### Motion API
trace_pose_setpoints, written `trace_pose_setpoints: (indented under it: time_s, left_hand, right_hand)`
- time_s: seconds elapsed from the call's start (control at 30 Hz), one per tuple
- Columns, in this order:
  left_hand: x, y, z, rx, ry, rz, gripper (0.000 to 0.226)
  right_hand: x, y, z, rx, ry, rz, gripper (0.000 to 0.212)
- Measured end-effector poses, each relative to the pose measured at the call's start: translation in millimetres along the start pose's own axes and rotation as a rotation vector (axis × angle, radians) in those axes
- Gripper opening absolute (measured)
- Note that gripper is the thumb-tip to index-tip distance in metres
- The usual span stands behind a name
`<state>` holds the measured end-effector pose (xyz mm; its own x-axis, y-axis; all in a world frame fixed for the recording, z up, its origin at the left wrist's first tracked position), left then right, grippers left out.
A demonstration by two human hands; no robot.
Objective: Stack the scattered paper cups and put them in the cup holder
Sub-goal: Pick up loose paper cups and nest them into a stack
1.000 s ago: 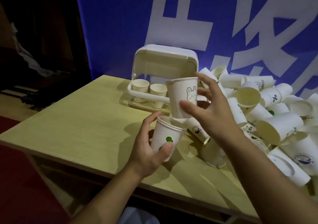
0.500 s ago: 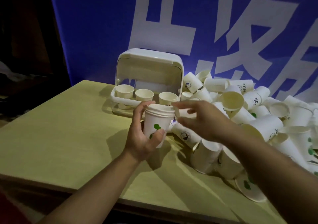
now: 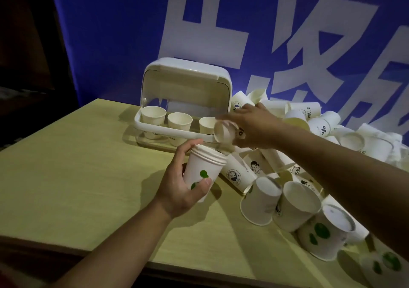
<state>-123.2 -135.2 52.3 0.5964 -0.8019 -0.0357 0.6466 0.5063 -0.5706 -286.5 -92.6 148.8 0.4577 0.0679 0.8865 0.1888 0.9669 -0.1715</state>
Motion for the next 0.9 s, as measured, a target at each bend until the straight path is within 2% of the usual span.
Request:
trace_pose_setpoints:
  time_s: [0.13,0.23,0.37,0.5,0.53,0.67,0.83,0.9]
  left_hand:
    - [-5,1,8,-0.003,0.044,-0.001,0.078]
    - [-15,1,17,-0.005,0.083,-0.035,0.079]
    - [-37,2,31,-0.011,0.135,-0.079,0.084]
    - [-57,12,39,-0.015,0.132,-0.129,0.087]
    - [-63,14,41,-0.013,0.134,-0.147,0.088]
    - [-81,21,51,0.019,0.162,-0.215,0.093]
    - [-106,17,75,-0.023,0.127,-0.285,0.095]
    - [-114,17,81,-0.039,0.142,-0.313,0.095]
  right_hand:
    - [49,30,14,-0.143,-0.575,0.298,0.086]
    - [64,63,7,-0.189,-0.837,0.441,0.07]
    - [53,94,-8,-0.242,-1.081,0.411,0.048]
    - [45,125,-5,-0.37,-1.394,0.434,0.009]
    - [45,131,-3,-0.409,-1.424,0.447,0.006]
    - [51,154,4,-0.506,-1.4,0.529,0.02]
    - [59,176,7,-0.482,-1.313,0.467,0.075]
    - [59,182,10,-0.463,-1.335,0.413,0.083]
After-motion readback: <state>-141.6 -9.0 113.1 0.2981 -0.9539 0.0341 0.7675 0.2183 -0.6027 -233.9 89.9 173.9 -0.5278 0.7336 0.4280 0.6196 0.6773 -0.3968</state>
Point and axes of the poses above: each hand's wrist, its own y-axis away from the middle knuckle, its own x-axis out of the back of the hand, z = x × y, the point moved 10 cm from there along -y, towards the middle knuckle, and after that the axes turned 9 degrees about y, right-handed, at the moved point
